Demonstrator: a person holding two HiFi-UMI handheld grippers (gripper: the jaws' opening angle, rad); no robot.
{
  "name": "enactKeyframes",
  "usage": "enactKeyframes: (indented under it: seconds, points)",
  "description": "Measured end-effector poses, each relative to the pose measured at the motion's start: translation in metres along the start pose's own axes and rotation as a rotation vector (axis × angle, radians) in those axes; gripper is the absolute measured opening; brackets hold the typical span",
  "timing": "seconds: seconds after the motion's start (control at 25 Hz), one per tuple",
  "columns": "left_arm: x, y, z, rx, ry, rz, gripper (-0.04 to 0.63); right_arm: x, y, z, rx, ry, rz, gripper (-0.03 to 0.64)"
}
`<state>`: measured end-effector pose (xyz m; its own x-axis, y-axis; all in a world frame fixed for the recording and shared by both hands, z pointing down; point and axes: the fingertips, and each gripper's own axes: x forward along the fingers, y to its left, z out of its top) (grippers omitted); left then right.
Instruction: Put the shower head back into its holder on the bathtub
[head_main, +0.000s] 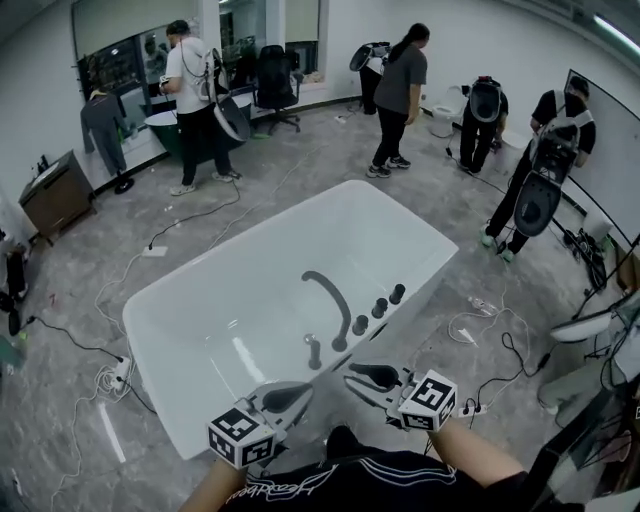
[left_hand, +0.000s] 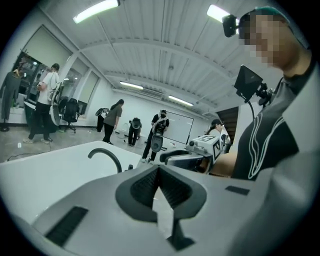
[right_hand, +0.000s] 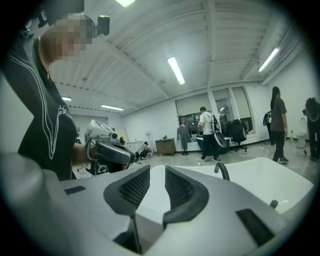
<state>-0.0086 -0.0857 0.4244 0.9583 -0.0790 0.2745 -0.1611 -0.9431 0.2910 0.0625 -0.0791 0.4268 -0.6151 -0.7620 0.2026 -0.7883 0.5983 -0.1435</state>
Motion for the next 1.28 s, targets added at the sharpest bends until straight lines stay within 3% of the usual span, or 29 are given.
enactKeyframes:
  seconds: [0.28, 0.76, 1.28]
  points:
    - [-0.010, -0.034, 0.020, 0.070, -0.011, -0.033, 0.005, -0.037, 0.048, 0.043, -0.071, -0.013, 0.033, 0.040]
    - [-0.018, -0.042, 0.019, 0.069, -0.014, -0.044, 0.005, -0.043, 0.064, 0.025, 0.085, -0.022, 0.050, 0.020]
    - [-0.010, -0.049, 0.015, 0.080, 0.016, -0.061, 0.005, -0.043, 0.069, 0.021, 0.076, -0.045, 0.056, 0.014]
